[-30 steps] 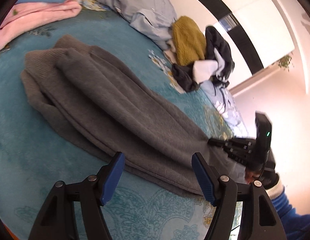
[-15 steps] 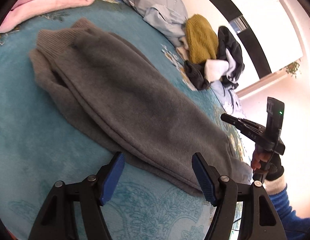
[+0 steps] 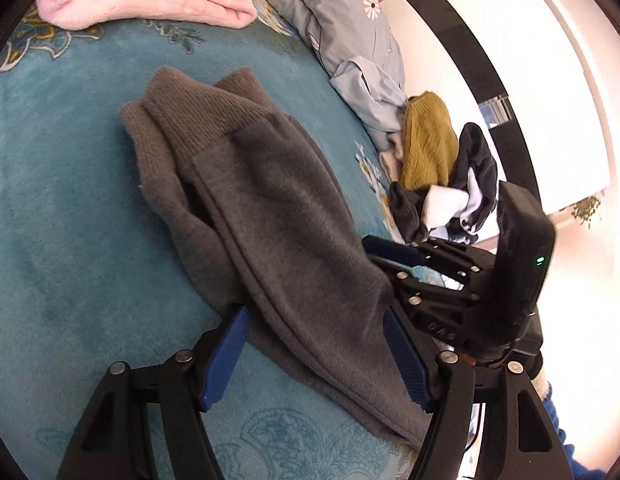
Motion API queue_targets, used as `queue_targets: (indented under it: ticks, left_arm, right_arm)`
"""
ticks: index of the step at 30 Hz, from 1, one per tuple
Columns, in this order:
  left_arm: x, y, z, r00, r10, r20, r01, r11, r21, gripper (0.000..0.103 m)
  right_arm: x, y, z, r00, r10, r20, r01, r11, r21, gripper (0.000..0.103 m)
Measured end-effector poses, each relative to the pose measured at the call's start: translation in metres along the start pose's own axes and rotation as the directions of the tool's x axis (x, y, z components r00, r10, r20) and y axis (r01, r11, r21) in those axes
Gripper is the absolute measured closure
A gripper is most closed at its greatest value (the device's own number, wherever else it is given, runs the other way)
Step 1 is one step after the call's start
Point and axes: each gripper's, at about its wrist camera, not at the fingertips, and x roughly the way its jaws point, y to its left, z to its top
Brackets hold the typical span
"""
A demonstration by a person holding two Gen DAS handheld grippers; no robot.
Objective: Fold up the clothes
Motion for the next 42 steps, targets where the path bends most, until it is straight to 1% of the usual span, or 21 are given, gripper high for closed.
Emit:
queue_targets:
  ticks: [3,6,10,12,13,14,15,17,21,23,26,28,31,33,34,35,36,37,38,40,42]
  left_arm:
    - [-0.004,0.007,0.001,0.999,-0.026,0.029,0.026,1.0,-0.014,0.032]
    - [-0.009,0.01,0.002,0.998,-0.024,0.064,0.026,0.999,-0.026,0.04]
    - [-0.012,0.015,0.005,0.996,-0.005,0.084,0.008,0.999,-0.038,0.06]
    - [-0.013,0.019,0.005,0.996,-0.004,0.084,0.008,0.998,-0.056,0.07]
    - [-0.013,0.021,0.004,0.996,0.004,0.085,0.002,0.998,-0.064,0.078]
    - [-0.012,0.023,0.004,0.997,0.013,0.082,-0.007,0.997,-0.071,0.09]
    - [-0.012,0.025,0.004,0.996,0.019,0.082,-0.012,0.997,-0.079,0.095]
    - [-0.016,0.028,0.002,0.996,0.01,0.091,-0.002,0.996,-0.092,0.097]
    - [-0.023,0.025,-0.001,0.993,0.015,0.119,-0.007,0.998,-0.07,0.098]
    - [-0.025,0.023,-0.001,0.992,0.023,0.126,-0.016,0.998,-0.061,0.098]
    - [-0.026,0.022,-0.002,0.991,0.032,0.131,-0.026,0.998,-0.049,0.098]
    - [-0.029,0.023,-0.001,0.991,0.011,0.133,-0.003,0.998,-0.055,0.098]
    - [-0.033,0.025,0.004,0.99,-0.012,0.138,0.021,0.998,-0.064,0.096]
    - [-0.034,0.029,0.011,0.989,-0.004,0.145,0.015,0.997,-0.078,0.089]
    - [-0.034,0.033,0.015,0.989,0.001,0.147,0.013,0.996,-0.093,0.082]
    - [-0.034,0.035,0.019,0.988,-0.003,0.156,0.021,0.994,-0.111,0.077]
    - [-0.035,0.038,0.022,0.986,-0.008,0.165,0.03,0.991,-0.13,0.075]
    - [-0.035,0.041,0.025,0.985,-0.015,0.17,0.039,0.989,-0.143,0.073]
    - [-0.035,0.043,0.028,0.984,-0.019,0.175,0.046,0.987,-0.155,0.073]
    - [-0.034,0.046,0.035,0.984,-0.032,0.177,0.063,0.983,-0.173,0.073]
    - [-0.032,0.046,0.039,0.985,-0.047,0.169,0.078,0.98,-0.185,0.073]
  right_arm:
    - [0.011,0.002,0.004,0.999,-0.013,-0.032,0.013,1.0,-0.018,0.078]
    - [0.01,-0.003,0.005,1.0,-0.005,-0.028,0.005,1.0,0.002,0.078]
    - [0.013,-0.003,0.004,0.999,-0.003,-0.044,0.005,1.0,0.025,0.077]
    - [0.014,-0.001,0.003,0.999,-0.005,-0.053,0.007,0.999,0.041,0.081]
    - [0.013,0.001,0.003,0.999,-0.013,-0.053,0.016,0.999,0.044,0.087]
    - [0.012,0.002,0.003,0.998,-0.028,-0.055,0.031,0.998,0.049,0.095]
    - [0.01,0.002,0.004,0.998,-0.035,-0.06,0.038,0.998,0.058,0.096]
    - [0.006,0.002,0.005,0.997,-0.046,-0.066,0.05,0.997,0.059,0.099]
    - [-0.014,-0.015,0.018,0.991,-0.13,-0.013,0.13,0.987,0.094,0.1]
    - [-0.017,-0.028,0.023,0.995,-0.097,-0.001,0.096,0.985,0.141,0.1]
    - [-0.002,-0.027,0.022,0.994,-0.102,-0.046,0.107,0.985,0.132,0.1]
    - [0.007,-0.041,0.021,0.995,-0.062,-0.074,0.072,0.988,0.137,0.1]
    - [0.011,-0.033,0.025,0.994,-0.057,-0.089,0.066,0.992,0.103,0.098]
    - [0.002,-0.029,0.027,0.995,-0.064,-0.082,0.07,0.995,0.077,0.098]
    - [-0.006,-0.028,0.03,0.997,-0.05,-0.063,0.055,0.996,0.072,0.098]
    - [-0.014,-0.027,0.033,0.999,-0.035,-0.041,0.038,0.997,0.068,0.095]
    - [-0.021,-0.026,0.037,1.0,-0.012,-0.015,0.013,0.998,0.065,0.093]
    - [-0.026,-0.023,0.044,1.0,0.011,0.01,-0.012,0.998,0.061,0.084]
    - [-0.031,-0.021,0.051,0.999,0.034,0.033,-0.036,0.998,0.056,0.071]
    - [-0.029,-0.013,0.069,0.995,0.081,0.059,-0.082,0.996,0.028,0.065]
    - [-0.022,-0.005,0.086,0.989,0.131,0.072,-0.131,0.991,0.002,0.065]
